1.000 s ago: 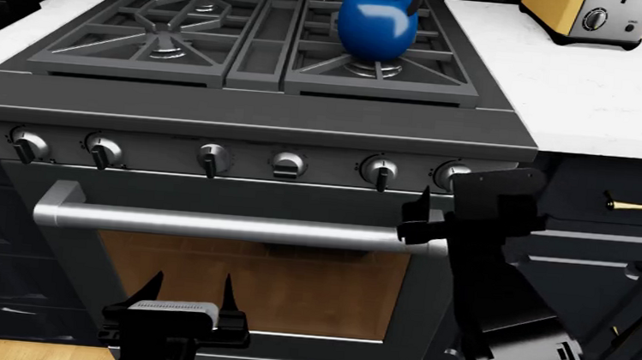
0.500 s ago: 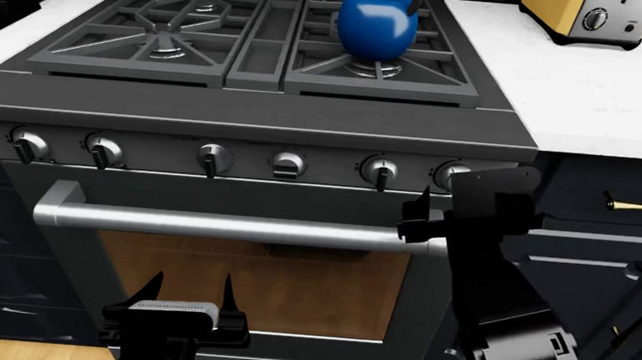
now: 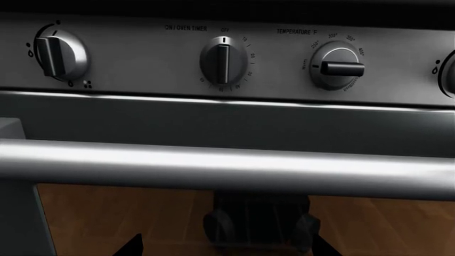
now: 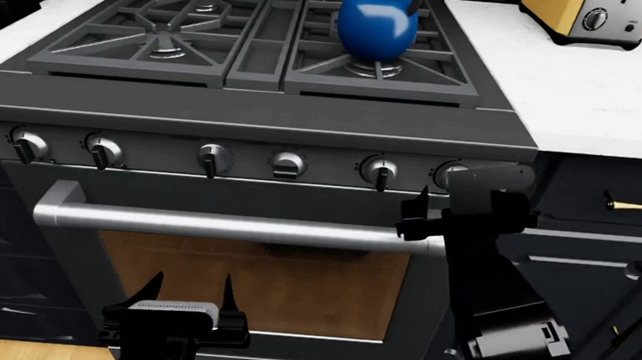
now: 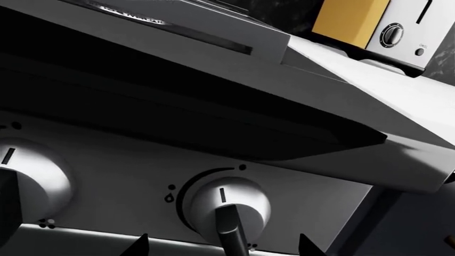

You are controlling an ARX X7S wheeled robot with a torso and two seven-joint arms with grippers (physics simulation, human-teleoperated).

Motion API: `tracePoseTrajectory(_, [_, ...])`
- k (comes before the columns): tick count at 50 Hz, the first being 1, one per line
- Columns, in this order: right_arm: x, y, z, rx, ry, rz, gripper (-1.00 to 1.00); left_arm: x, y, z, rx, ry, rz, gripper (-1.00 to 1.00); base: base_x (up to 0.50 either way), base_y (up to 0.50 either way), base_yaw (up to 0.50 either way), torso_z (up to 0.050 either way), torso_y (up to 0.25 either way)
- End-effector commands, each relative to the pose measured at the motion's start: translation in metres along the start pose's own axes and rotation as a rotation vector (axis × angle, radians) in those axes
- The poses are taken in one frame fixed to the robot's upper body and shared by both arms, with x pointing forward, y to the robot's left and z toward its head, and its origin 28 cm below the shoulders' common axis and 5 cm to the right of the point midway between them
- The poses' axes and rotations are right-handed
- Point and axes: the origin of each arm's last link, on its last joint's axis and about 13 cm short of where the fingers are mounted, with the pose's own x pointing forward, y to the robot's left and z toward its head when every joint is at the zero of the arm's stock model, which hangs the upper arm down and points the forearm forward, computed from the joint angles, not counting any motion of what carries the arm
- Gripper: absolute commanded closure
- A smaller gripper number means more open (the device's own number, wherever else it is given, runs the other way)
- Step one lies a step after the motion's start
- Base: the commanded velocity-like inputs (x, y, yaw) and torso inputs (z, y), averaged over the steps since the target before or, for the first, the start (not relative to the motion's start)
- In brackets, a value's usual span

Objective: Turn off the front right burner of the stove.

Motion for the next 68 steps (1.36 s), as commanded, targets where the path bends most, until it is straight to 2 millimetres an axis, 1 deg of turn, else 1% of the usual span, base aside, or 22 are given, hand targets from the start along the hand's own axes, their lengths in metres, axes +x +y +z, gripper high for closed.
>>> tracePoseTrajectory(1, [0.002, 0.0, -0.002, -0.002, 0.004, -0.001, -1.0, 0.0, 0.0, 0.0, 0.0, 0.001, 0.0, -1.0, 0.0, 0.0, 0.0, 0.0, 0.0])
tracePoseTrajectory(25, [0.008, -0.004, -0.004, -0.012, 0.015, -0.004, -1.0, 0.0, 0.0, 0.0, 0.003, 0.003, 0.0, -1.0, 0.0, 0.0, 0.0, 0.0, 0.0])
tracePoseTrajectory(26, [0.008, -0.003, -0.004, -0.013, 0.015, -0.004, 1.0, 0.0, 0.0, 0.0, 0.003, 0.003, 0.0, -1.0, 0.0, 0.0, 0.0, 0.0, 0.0])
tracePoseTrajectory(51, [0.009, -0.003, 0.0, -0.019, 0.019, -0.002, 1.0, 0.0, 0.0, 0.0, -0.004, 0.001, 0.004, -1.0, 0.0, 0.0, 0.0, 0.0, 0.0])
tracePoseTrajectory(52, [0.009, -0.004, 0.001, 0.003, 0.017, -0.002, 1.0, 0.0, 0.0, 0.0, -0.004, 0.002, 0.004, -1.0, 0.0, 0.0, 0.0, 0.0, 0.0])
tracePoseTrajectory(54, [0.007, -0.003, 0.004, 0.11, 0.015, 0.003, 1.0, 0.0, 0.0, 0.0, -0.003, 0.002, 0.003, -1.0, 0.0, 0.0, 0.0, 0.0, 0.0])
tracePoseTrajectory(55, [0.007, -0.003, 0.005, 0.188, 0.019, 0.018, 1.0, 0.0, 0.0, 0.0, -0.003, 0.003, 0.003, -1.0, 0.0, 0.0, 0.0, 0.0, 0.0])
tracePoseTrajectory(56, [0.005, -0.003, 0.01, 0.312, 0.002, 0.042, 1.0, 0.0, 0.0, 0.0, -0.003, 0.002, 0.003, -1.0, 0.0, 0.0, 0.0, 0.0, 0.0])
tracePoseTrajectory(57, [0.005, -0.004, 0.013, 0.381, -0.03, 0.05, 1.0, 0.0, 0.0, 0.0, -0.003, 0.002, 0.003, -1.0, 0.0, 0.0, 0.0, 0.0, 0.0])
tracePoseTrajectory(58, [0.005, -0.004, 0.013, 0.381, -0.03, 0.05, 1.0, 0.0, 0.0, 0.0, -0.003, 0.004, 0.002, -1.0, 0.0, 0.0, 0.0, 0.0, 0.0])
tracePoseTrajectory(61, [0.007, -0.006, 0.019, 0.636, -0.04, 0.067, 1.0, 0.0, 0.0, 0.0, -0.002, 0.002, 0.002, -1.0, 0.0, 0.0, 0.0, 0.0, 0.0])
tracePoseTrajectory(63, [0.007, -0.006, 0.02, 0.695, -0.042, 0.08, 1.0, 0.0, 0.0, 0.0, -0.001, 0.003, 0.002, -1.0, 0.0, 0.0, 0.0, 0.0, 0.0])
tracePoseTrajectory(64, [0.007, -0.006, 0.021, 0.754, -0.037, 0.09, 1.0, 0.0, 0.0, 0.0, -0.001, 0.003, 0.001, -1.0, 0.0, 0.0, 0.0, 0.0, 0.0])
tracePoseTrajectory(67, [0.008, -0.006, 0.021, 0.811, -0.039, 0.084, 1.0, 0.0, 0.0, 0.0, -0.001, 0.004, 0.0, -1.0, 0.0, 0.0, 0.0, 0.0, 0.0])
tracePoseTrajectory(68, [0.008, -0.006, 0.022, 0.86, -0.036, 0.087, 1.0, 0.0, 0.0, 0.0, -0.001, 0.004, 0.001, -1.0, 0.0, 0.0, 0.0, 0.0, 0.0])
